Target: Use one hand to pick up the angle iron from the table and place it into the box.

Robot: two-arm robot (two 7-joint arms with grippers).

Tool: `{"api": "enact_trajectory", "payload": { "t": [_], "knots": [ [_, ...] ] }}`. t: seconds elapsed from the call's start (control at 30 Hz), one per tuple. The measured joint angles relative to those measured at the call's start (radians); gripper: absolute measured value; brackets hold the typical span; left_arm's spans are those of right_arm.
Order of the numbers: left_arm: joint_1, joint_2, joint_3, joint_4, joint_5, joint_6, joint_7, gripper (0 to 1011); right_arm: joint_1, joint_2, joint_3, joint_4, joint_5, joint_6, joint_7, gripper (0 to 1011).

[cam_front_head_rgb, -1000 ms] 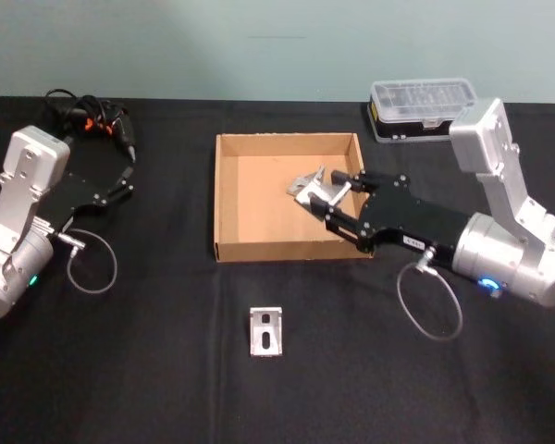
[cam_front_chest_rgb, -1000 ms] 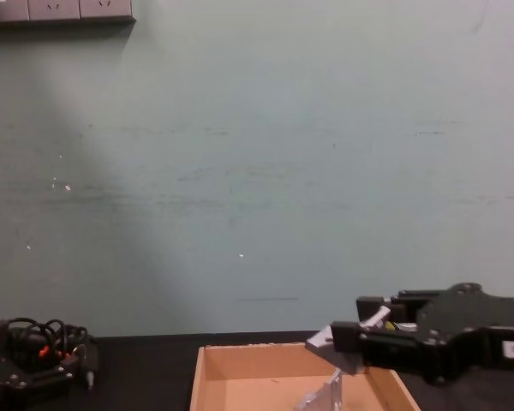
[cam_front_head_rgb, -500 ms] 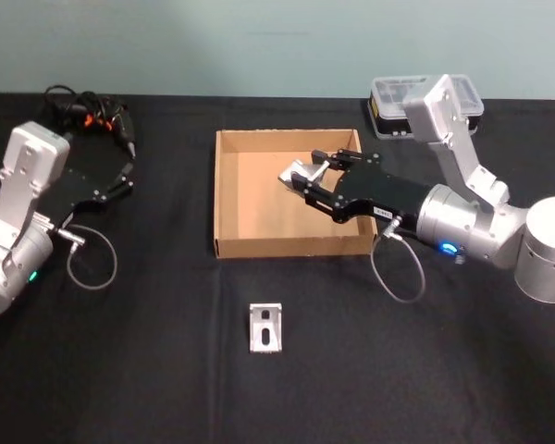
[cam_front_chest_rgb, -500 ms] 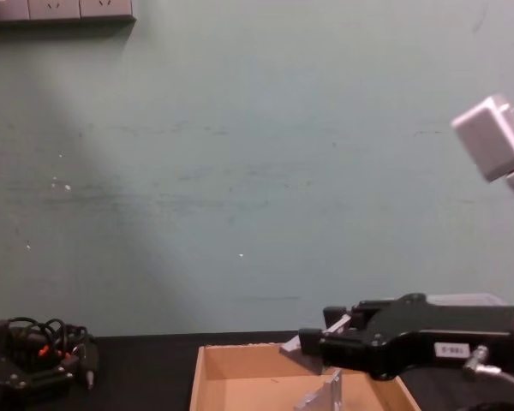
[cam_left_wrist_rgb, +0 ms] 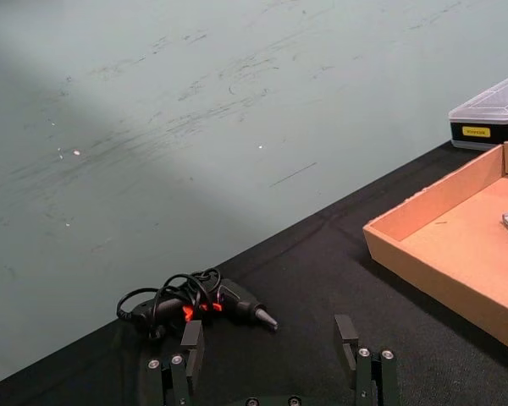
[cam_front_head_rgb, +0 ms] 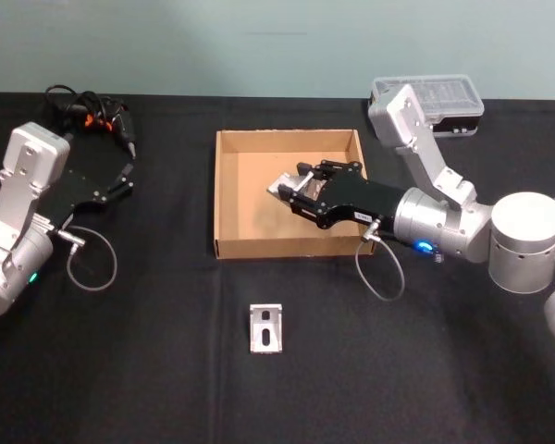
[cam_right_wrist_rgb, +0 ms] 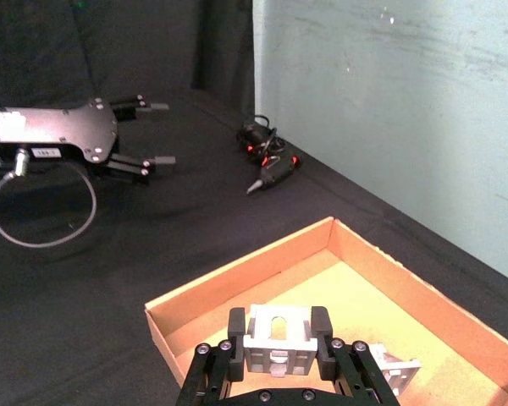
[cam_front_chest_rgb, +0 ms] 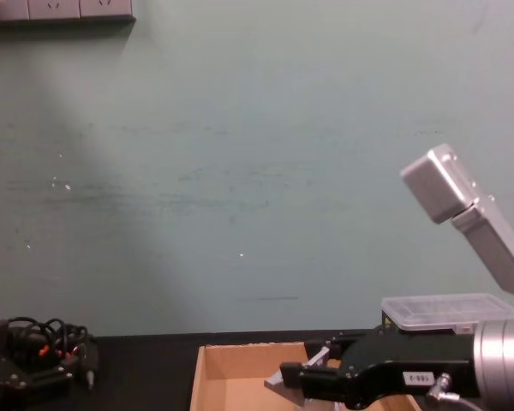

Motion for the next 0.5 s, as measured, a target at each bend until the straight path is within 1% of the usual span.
{"api": "enact_trajectory", "payload": {
  "t": [0.23, 0.5],
  "knots": [
    [0.000, 0.000, 0.000, 0.000, 0.000, 0.000, 0.000, 1000, 0.025, -0.022, -0.009, 0.059, -0.022, -0.006, 0.005, 471],
    [0.000, 0.000, 0.000, 0.000, 0.000, 0.000, 0.000, 1000, 0.036, -0.039, -0.007, 0.096, -0.031, -0.003, 0.004, 471]
  ]
}}
